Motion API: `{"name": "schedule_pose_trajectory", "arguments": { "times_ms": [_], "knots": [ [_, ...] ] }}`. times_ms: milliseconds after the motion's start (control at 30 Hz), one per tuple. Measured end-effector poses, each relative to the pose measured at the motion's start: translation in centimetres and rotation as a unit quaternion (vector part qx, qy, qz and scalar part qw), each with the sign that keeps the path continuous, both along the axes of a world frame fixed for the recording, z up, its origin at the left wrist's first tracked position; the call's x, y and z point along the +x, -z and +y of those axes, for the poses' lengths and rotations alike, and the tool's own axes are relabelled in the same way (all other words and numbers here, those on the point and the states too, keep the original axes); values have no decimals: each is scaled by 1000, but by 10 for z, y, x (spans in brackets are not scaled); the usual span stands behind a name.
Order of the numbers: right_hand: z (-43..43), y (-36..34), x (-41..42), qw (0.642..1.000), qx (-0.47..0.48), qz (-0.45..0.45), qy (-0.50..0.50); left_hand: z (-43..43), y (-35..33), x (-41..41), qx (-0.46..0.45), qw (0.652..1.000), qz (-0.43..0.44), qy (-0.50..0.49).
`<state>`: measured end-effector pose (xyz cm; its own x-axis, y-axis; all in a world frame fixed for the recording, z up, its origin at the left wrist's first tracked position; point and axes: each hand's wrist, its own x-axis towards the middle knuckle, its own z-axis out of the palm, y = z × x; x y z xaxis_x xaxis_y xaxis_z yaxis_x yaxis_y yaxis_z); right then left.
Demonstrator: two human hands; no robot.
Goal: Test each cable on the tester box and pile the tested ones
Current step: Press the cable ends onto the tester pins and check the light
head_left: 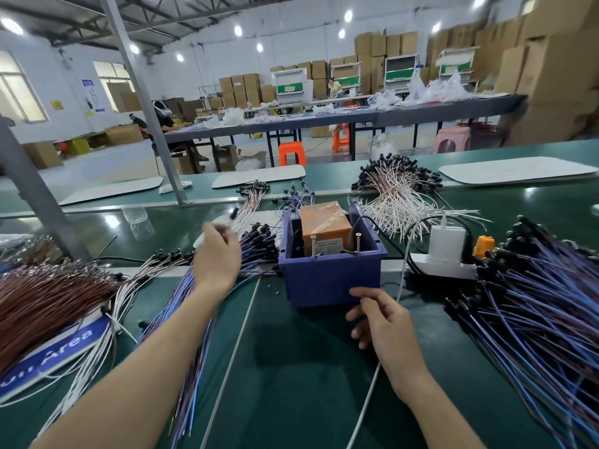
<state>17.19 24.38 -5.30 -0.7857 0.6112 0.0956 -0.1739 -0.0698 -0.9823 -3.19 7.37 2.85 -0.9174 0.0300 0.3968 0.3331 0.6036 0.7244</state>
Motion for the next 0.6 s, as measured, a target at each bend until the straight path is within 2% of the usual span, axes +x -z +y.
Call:
{"name": "schedule_pose_trajectory", "arguments": {
  "times_ms": [67,133,200,333,433,533,600],
  "knots": [
    [-2,-2,3,1000,13,4,-5,-2,-29,21,108,983,138,47],
    [-3,-6,7,1000,26,12,-13,0,-48,57,171,947,255,95],
    [-4,-8,9,999,30,19,-19,9,-41,99,185,925,298,145],
    [-10,-13,11,997,-13,69,-15,38,26,166,116,945,220,212],
    [-7,-15,17,991,-65,93,-65,56,67,180,57,961,174,206],
    [-1,-21,23,979,-137,106,-105,64,77,184,12,956,161,244],
    [-1,-24,24,977,-150,107,-107,61,81,187,-25,942,163,293]
  ]
}}
